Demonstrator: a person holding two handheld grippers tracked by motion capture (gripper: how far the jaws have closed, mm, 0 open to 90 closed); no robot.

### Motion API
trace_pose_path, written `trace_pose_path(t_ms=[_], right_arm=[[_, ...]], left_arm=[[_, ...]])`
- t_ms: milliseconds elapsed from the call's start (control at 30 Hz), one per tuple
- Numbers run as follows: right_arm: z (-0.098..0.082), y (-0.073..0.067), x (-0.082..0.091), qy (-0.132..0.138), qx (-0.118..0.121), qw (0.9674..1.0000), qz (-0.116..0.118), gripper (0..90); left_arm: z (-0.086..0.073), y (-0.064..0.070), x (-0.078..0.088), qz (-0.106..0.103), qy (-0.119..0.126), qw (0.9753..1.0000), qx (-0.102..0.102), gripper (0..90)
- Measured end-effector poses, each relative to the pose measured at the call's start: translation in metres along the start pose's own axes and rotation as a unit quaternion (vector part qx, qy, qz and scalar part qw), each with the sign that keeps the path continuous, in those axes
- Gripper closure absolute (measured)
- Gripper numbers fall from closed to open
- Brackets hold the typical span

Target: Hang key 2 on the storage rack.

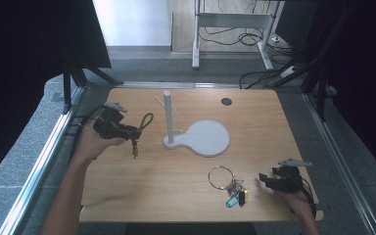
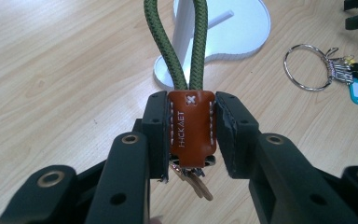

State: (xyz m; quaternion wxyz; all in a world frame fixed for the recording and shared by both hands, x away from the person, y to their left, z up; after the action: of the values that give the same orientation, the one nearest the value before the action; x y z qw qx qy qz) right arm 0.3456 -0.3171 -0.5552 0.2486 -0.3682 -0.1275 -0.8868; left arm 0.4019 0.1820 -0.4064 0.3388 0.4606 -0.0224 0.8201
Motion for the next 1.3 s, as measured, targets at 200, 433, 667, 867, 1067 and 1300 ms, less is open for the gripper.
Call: trace_pose_path(t_ms=[200, 433, 667, 867, 1067, 1300], right_arm=[[0.000, 0.001, 0.000, 0.000, -0.002, 1.0000, -0.001, 33.9], [-0.001, 0.001, 0.000, 0.000, -0.001, 1.0000, 0.001, 33.9], [-0.001, 0.001, 0.000, 0.000, 0.000, 1.0000, 0.001, 33.9], [-0.001, 0.002, -0.001, -0.001, -0.001, 1.0000, 0.001, 33.9], [-0.002, 0.002, -0.001, -0.001, -0.002, 1.0000, 0.001, 33.9], [-0.002, 0.003, -0.001, -0.001, -0.002, 1.0000, 0.002, 33.8]], left_arm=[[0.006, -0.003, 0.003, 0.005, -0.007, 1.0000, -0.004, 67.2], [0.015, -0.008, 0.006, 0.005, -0.015, 0.9999, -0.002, 67.3], [0.029, -0.013, 0.009, 0.000, -0.017, 0.9999, 0.001, 67.2], [0.040, -0.017, 0.011, -0.002, -0.017, 0.9999, -0.004, 67.2], [0.048, -0.017, 0.013, -0.012, -0.011, 0.9999, 0.000, 67.2], [0.059, -0.020, 0.012, -0.021, -0.012, 0.9997, 0.003, 67.2]])
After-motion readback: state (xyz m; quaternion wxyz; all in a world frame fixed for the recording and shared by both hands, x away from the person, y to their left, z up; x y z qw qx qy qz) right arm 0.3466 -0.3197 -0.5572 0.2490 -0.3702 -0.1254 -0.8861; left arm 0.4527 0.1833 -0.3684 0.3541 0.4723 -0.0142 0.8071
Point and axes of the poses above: each handheld gripper's, and its own axes: x roughly backward along the jaws, z roughly out of its top, y roughly to its right, the point moved 7 cm from there along -x, roughly forward along the jaws, and after that the axes turned 11 degrees about x, right-handed, at the moved point
